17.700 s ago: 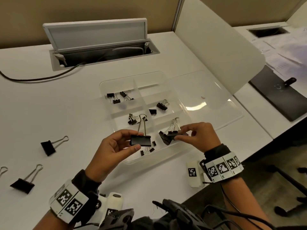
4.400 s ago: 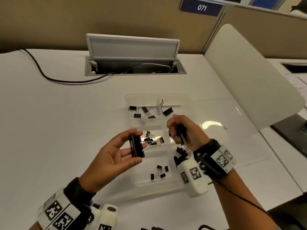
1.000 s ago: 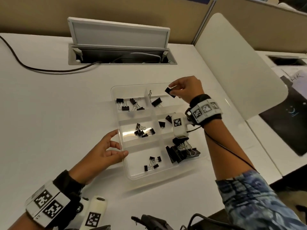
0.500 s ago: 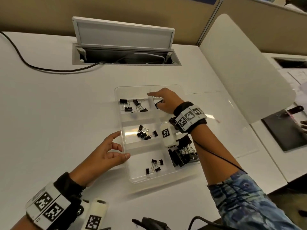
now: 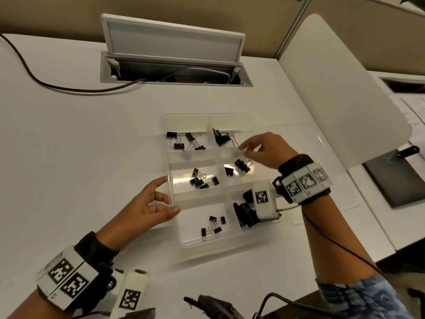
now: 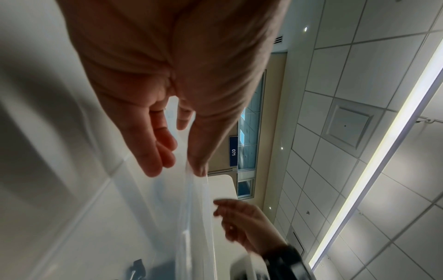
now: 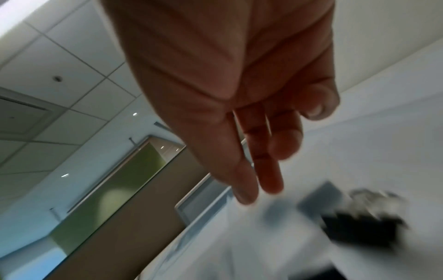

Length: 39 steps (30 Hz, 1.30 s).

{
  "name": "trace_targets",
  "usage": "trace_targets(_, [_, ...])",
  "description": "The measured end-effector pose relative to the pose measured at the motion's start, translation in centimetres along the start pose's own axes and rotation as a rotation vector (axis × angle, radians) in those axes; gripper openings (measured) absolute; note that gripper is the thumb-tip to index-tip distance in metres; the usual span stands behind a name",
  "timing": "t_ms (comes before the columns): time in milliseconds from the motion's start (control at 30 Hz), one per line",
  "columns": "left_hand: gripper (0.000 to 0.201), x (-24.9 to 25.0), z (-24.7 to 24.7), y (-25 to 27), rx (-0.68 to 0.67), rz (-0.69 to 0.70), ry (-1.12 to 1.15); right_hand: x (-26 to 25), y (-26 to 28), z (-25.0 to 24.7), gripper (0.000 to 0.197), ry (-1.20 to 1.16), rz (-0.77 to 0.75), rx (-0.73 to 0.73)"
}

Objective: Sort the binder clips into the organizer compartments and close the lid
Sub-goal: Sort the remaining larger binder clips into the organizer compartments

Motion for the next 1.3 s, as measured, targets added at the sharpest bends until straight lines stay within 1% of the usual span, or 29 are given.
trace_targets(67, [0.112, 0.0, 0.1, 0.1, 0.002, -0.001, 0.006, -0.4, 2.7, 1.1, 0.018, -0.02, -0.026, -0.125])
trace_targets(133, [0.111, -0.1, 0.1, 0.1, 0.008, 0.0, 0.007, -0.3, 4.8, 2.5, 0.019, -0.006, -0.003, -0.256])
trace_targets(200, [0.109, -0.1, 0.1, 0.1, 0.013, -0.001, 0.004, 0.3, 6.1, 3.8, 0.031, 0.066, 0.041, -0.357])
trace_targets(267, [0.109, -0.1, 0.2, 0.1, 0.002, 0.001, -0.004, 0.8, 6.9, 4.6, 0.048, 0.149, 0.059, -0.413])
trace_targets(300, [0.104, -0.1, 0.2, 0.1, 0.0, 0.003, 0.0, 0.9, 7.2, 4.8, 0.053, 0.166, 0.048, -0.42])
trace_targets(367, [0.088, 0.0, 0.4, 0.1, 0.012, 0.008, 0.003, 0.9, 7.4, 4.8, 0.057, 0.191, 0.022, -0.407])
trace_targets(433, [0.082, 0.0, 0.4, 0.1, 0.023, 0.003, 0.001, 0.8, 7.4, 4.7, 0.058, 0.225, 0.024, -0.397])
trace_targets(500, [0.086, 0.1, 0.3, 0.2, 0.017, 0.009, 0.011, 0.8, 7.3, 4.8, 0.054, 0.233, 0.039, -0.388])
trace_targets(567, [0.099, -0.1, 0.2, 0.2, 0.011, 0.008, 0.022, 1.0, 7.1, 4.9, 0.051, 0.208, 0.034, -0.36])
trace_targets(633, [0.101, -0.1, 0.1, 0.2, 0.013, 0.018, 0.024, 0.8, 7.1, 5.1, 0.055, 0.191, 0.014, -0.347])
trace_targets(733, [0.112, -0.2, 0.1, 0.1, 0.007, 0.026, 0.033, -0.1, 7.0, 6.1, 0.062, 0.241, -0.017, -0.398])
trace_targets(800, [0.114, -0.1, 0.2, 0.1, 0.005, 0.029, 0.038, -0.2, 6.8, 6.7, 0.064, 0.316, -0.032, -0.397])
trace_targets(900, [0.112, -0.2, 0.2, 0.0, 0.001, 0.029, 0.038, 0.0, 6.2, 6.9, 0.066, 0.344, -0.032, -0.381])
trace_targets(1033, [0.114, -0.1, 0.2, 0.2, 0.0, 0.029, 0.041, 0.1, 6.3, 6.9, 0.056, 0.35, -0.061, -0.357])
trace_targets(1133, [0.109, 0.0, 0.3, 0.2, -0.009, 0.032, 0.043, 0.7, 6.3, 6.4, 0.049, 0.289, -0.079, -0.324])
trace_targets(1200, [0.105, 0.0, 0.3, 0.1, -0.007, 0.032, 0.042, 1.2, 6.3, 5.7, 0.032, 0.237, -0.108, -0.276])
trace_targets(1233, [0.106, 0.0, 0.2, 0.1, -0.005, 0.03, 0.04, 1.5, 6.4, 5.3, 0.023, 0.218, -0.125, -0.253])
trace_targets(1300, [0.112, 0.0, 0.2, 0.1, -0.002, 0.028, 0.035, 2.0, 6.5, 4.8, 0.016, 0.165, -0.155, -0.241])
Point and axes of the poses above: each hand's wrist, its own y-axis away from the middle knuckle, its own z-axis out of the palm, x = y × z, the point moved 2 cm from there along -y, towards the middle knuckle, and after that the axes turned 1 degree about x, right-handed, at the moved point
